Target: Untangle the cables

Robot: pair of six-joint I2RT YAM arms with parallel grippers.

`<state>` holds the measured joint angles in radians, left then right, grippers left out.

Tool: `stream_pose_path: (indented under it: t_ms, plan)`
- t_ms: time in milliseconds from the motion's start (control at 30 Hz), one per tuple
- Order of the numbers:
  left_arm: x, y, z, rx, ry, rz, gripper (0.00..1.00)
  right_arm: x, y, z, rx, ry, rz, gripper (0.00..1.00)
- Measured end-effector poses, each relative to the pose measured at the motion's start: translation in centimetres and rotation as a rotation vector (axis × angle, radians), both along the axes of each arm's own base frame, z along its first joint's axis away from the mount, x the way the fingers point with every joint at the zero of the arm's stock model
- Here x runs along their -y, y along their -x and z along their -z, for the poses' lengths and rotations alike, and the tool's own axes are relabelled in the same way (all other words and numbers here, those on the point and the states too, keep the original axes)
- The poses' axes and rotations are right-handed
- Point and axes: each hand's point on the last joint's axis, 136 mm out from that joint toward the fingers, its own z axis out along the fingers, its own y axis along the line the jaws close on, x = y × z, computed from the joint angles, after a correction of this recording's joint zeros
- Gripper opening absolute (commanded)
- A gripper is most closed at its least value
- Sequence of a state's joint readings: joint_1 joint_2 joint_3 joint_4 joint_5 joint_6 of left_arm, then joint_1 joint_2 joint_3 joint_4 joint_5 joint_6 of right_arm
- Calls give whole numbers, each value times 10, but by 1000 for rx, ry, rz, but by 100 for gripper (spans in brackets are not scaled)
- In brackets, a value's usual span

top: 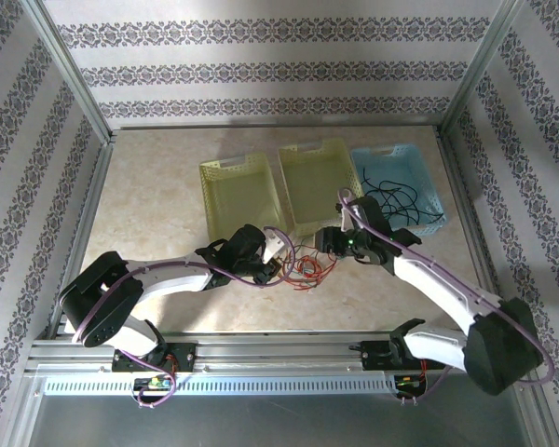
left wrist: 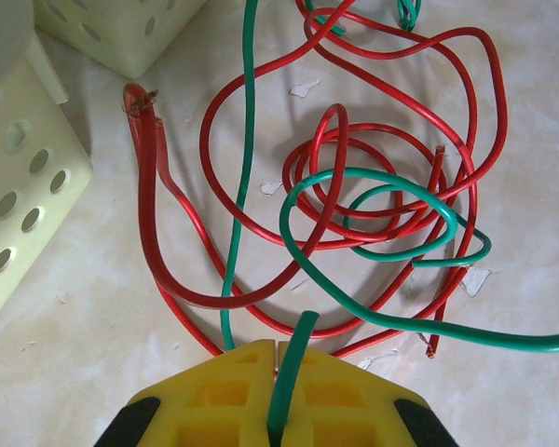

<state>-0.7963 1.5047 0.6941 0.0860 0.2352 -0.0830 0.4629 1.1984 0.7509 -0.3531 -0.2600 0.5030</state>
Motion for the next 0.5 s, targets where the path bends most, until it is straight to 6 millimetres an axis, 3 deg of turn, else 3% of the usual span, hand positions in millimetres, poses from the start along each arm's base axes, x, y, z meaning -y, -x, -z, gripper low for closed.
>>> stream_pose_path:
  t_ms: [267, 500]
  plan:
    - [1, 0, -1, 0, 4, 3, 0, -19, -23, 10, -58, 4, -10, 55]
    - [4, -2, -6, 8, 14, 4, 0, -18, -36, 19, -108, 37, 68, 55]
